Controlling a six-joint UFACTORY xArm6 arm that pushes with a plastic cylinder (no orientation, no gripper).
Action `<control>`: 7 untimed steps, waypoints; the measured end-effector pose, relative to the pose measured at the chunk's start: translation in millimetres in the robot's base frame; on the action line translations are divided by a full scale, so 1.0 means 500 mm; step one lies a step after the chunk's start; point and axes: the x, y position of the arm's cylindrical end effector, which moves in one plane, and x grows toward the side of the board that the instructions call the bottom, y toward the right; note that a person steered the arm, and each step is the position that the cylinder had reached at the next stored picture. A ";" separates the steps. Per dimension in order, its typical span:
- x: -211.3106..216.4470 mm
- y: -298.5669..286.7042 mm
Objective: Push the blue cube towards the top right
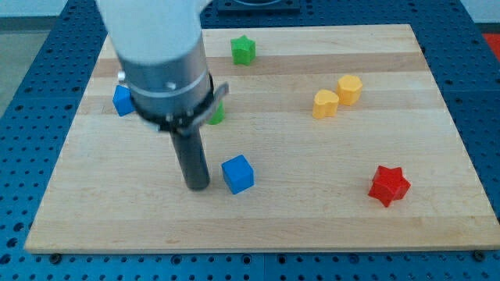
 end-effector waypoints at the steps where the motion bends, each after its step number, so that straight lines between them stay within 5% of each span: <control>1: -0.008 0.139; 3: -0.140 0.260; 4: -0.197 0.163; 5: -0.102 0.141; 6: -0.179 0.049; 7: -0.249 0.120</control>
